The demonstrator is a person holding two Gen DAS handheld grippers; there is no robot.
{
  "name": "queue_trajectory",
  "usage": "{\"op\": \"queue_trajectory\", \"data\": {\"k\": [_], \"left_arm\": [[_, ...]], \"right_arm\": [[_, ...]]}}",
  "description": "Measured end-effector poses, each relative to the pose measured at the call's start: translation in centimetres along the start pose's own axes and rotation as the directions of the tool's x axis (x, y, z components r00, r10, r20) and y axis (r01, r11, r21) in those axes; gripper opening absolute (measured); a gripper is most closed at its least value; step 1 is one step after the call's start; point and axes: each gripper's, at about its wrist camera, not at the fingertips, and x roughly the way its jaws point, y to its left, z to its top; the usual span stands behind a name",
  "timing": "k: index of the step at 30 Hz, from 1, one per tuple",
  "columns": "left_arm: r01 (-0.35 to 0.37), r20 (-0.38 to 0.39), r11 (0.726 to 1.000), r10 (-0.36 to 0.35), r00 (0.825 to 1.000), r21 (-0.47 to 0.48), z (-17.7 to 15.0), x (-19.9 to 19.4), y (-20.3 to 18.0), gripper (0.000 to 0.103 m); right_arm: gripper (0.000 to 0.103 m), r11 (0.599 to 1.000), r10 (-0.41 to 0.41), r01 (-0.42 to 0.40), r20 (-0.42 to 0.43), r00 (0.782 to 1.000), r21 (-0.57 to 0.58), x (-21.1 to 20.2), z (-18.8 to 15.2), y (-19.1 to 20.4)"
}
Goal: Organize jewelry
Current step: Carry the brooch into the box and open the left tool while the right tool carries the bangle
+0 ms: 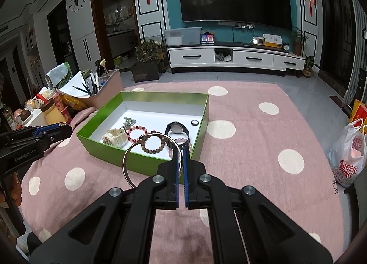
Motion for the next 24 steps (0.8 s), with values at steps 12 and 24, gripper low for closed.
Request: {"op": "queue_trajectory", "data": {"k": [12,24], "left_arm": [[0.014,0.022,1.000,-0.015,1.000,0.026,1.7,0.6,-0.8,0.022],[0.005,0.043,0.999,-0.007,0.999,0.041,3.8,1.7,-0.9,0.022]], "right_arm": [[0.003,1.000,0.000,0.000,0.040,0.999,-0.008,0.3,2.1,0.1],[0.003,1.000,0.002,-0.002,0.061,0.998,-0.008,1.4,3.7,0.1]]}}
